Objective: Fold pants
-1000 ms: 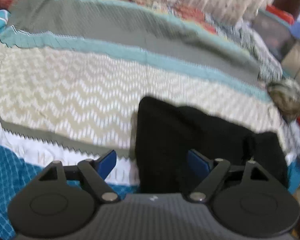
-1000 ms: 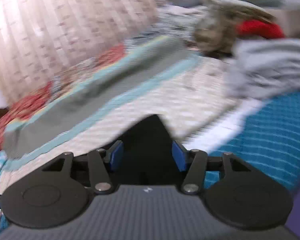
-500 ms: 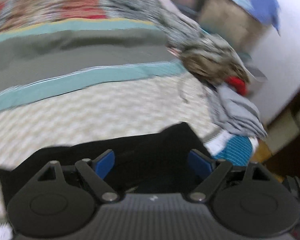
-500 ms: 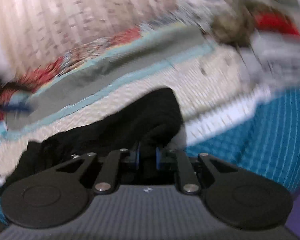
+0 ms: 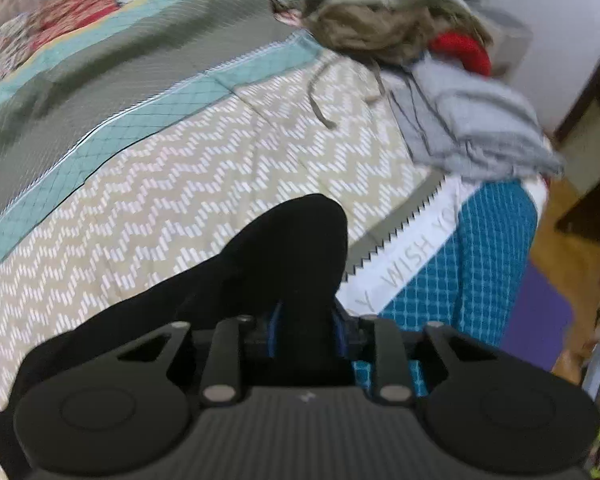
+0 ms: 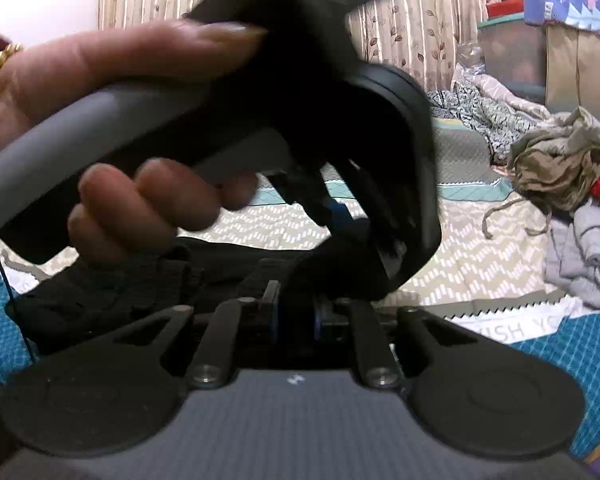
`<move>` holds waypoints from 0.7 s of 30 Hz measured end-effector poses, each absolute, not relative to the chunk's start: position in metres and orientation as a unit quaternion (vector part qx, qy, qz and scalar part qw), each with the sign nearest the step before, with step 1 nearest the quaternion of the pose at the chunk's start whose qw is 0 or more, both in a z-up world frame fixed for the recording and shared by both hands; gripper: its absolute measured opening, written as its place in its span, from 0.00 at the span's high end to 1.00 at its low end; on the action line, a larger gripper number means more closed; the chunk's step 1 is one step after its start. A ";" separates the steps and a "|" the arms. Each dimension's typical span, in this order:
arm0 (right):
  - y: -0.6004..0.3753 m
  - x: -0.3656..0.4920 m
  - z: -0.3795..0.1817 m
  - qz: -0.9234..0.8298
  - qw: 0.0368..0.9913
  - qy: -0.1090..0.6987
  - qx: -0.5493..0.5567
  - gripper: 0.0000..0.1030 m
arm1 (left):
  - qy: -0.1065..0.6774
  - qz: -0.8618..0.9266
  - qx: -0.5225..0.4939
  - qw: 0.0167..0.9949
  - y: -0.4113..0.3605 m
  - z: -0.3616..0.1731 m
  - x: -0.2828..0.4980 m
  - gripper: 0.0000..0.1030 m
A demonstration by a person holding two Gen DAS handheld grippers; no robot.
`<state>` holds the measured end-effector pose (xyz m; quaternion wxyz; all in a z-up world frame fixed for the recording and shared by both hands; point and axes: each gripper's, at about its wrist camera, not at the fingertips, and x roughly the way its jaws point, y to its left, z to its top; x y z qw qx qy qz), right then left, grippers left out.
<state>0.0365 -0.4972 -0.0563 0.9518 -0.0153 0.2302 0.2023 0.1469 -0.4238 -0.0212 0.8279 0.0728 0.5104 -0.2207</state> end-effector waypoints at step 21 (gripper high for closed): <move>-0.412 0.063 -0.019 0.414 0.867 0.274 0.036 0.88 | 0.428 -0.141 -0.179 0.875 -0.168 0.033 0.107 0.79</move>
